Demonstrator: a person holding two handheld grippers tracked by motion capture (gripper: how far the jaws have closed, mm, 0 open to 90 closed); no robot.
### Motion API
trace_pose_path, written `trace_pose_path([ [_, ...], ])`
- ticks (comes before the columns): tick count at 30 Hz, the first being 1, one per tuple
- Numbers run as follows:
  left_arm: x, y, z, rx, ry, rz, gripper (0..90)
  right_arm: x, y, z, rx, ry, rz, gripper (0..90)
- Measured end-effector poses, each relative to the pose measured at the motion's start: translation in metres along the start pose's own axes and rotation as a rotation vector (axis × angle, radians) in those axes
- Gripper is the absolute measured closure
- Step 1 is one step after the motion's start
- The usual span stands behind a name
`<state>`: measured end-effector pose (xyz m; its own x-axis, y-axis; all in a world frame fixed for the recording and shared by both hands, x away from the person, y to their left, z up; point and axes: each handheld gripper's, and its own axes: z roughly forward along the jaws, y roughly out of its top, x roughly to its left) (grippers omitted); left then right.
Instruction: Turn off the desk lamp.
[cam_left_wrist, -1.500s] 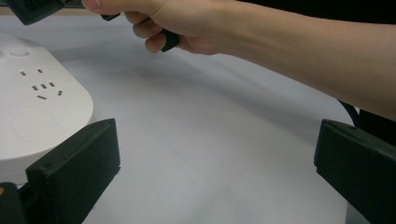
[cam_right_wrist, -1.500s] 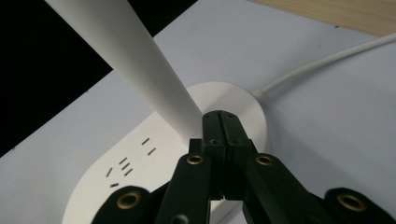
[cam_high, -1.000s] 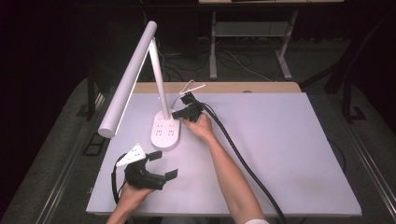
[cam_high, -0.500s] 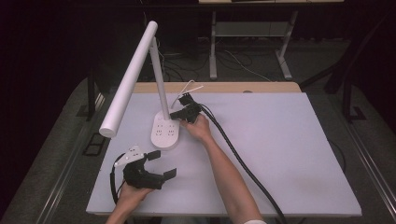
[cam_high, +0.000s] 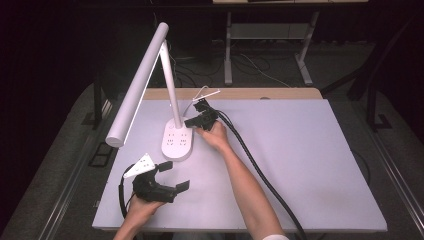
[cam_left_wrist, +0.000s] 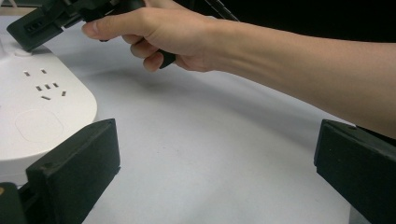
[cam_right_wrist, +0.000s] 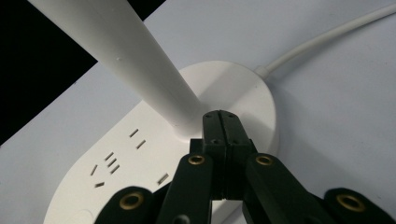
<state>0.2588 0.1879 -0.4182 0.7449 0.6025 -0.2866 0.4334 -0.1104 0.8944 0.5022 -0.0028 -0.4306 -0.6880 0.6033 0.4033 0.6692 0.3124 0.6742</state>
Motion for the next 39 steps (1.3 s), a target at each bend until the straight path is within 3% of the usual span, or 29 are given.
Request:
trace_pose_path([
  [10,0.000,0.000,0.001,0.003,0.001,0.001,0.0,0.006,-0.001,0.001,0.005,-0.042,-0.044,90.0],
  [14,0.001,0.000,0.000,0.002,0.002,-0.002,0.0,0.003,0.000,0.000,-0.004,-0.045,-0.039,90.0],
  [27,0.001,0.000,-0.001,0.001,0.006,-0.002,0.0,0.004,0.000,0.003,-0.016,-0.007,-0.017,90.0],
  [30,0.001,0.000,-0.001,0.000,0.007,-0.003,0.0,0.005,-0.001,0.004,-0.018,-0.017,-0.008,90.0],
  [37,0.001,0.000,-0.001,0.000,0.008,-0.002,0.0,0.012,0.000,0.005,-0.013,-0.065,-0.051,90.0],
  [39,0.002,0.000,-0.001,0.000,0.008,-0.004,0.0,0.011,0.000,0.004,-0.013,-0.059,-0.045,90.0],
])
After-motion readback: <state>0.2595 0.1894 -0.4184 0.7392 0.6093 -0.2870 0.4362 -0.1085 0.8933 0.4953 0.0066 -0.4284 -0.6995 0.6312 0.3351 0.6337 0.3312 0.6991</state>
